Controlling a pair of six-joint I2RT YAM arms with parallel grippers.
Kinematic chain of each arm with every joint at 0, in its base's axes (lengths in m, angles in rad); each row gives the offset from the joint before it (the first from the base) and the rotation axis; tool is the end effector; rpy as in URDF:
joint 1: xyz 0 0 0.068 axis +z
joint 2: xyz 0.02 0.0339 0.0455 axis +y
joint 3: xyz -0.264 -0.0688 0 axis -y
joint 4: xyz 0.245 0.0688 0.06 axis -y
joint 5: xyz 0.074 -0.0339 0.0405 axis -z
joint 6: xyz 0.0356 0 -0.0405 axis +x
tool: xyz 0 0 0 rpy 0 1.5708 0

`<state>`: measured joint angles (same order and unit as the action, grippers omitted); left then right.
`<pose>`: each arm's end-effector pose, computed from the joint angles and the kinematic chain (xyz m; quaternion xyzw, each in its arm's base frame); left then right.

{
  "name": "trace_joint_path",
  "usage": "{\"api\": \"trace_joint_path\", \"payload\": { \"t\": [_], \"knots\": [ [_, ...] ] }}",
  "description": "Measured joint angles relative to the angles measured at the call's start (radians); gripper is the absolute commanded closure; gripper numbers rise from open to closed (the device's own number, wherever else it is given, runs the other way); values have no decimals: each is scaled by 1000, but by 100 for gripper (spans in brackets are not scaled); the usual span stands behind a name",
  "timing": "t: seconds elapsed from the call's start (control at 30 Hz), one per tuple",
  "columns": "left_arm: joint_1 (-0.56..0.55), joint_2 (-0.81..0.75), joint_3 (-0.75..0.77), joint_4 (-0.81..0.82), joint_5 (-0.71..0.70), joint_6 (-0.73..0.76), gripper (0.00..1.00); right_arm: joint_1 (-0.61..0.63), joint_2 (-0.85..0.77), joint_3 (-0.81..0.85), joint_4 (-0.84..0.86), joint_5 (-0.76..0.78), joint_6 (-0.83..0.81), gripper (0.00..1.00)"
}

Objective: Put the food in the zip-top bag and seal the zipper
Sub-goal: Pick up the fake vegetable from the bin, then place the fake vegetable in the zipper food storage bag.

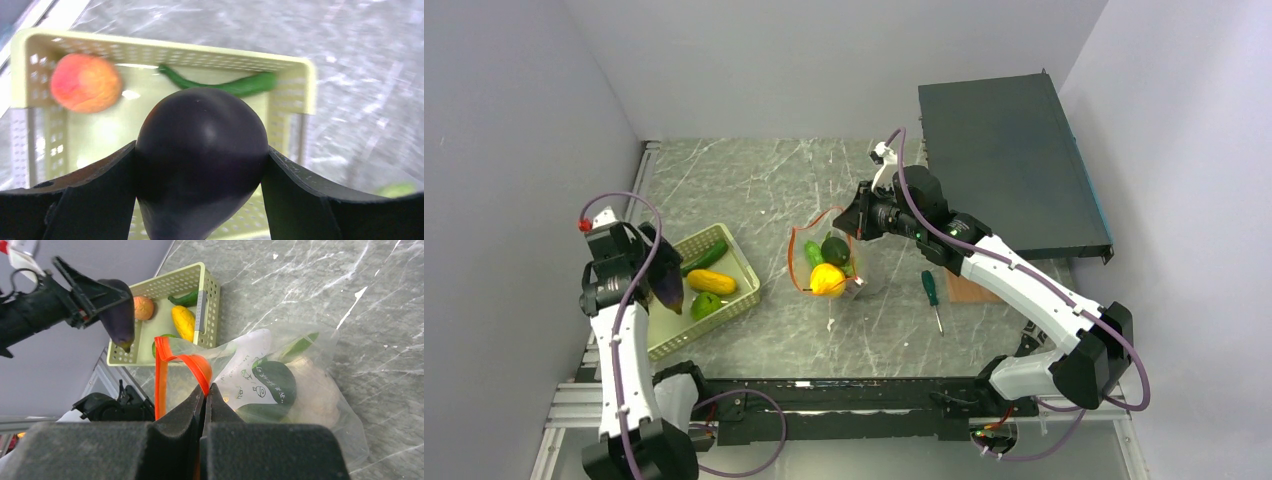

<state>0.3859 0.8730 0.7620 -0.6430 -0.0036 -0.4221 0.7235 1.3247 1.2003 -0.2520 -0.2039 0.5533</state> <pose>0.1671 0.0680 0.2733 -0.3614 0.8436 -0.0055 0.3971 0.2257 0.2090 0.3587 -0.1269 0.8148 0.4009 0.3991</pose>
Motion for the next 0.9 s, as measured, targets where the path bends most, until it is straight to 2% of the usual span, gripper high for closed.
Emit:
{"api": "trace_joint_path", "payload": {
  "t": [0.23,0.33,0.43,0.57,0.7,0.9],
  "knots": [
    [-35,-65,101,-2,368,-13,95,0,3,0,3,-13,7,100],
    [-132,-58,107,27,500,-46,98,0,7,0,9,-15,8,100],
    [-279,-61,107,83,567,-90,100,0,11,0,14,-16,9,100],
    [-449,-126,81,265,622,-176,100,0,16,0,22,-21,19,100],
    [-540,-188,51,459,647,-232,100,0,22,0,32,-41,40,100],
    [-666,-188,-29,814,660,-269,100,0,38,0,62,-87,97,100]
  ]
}}
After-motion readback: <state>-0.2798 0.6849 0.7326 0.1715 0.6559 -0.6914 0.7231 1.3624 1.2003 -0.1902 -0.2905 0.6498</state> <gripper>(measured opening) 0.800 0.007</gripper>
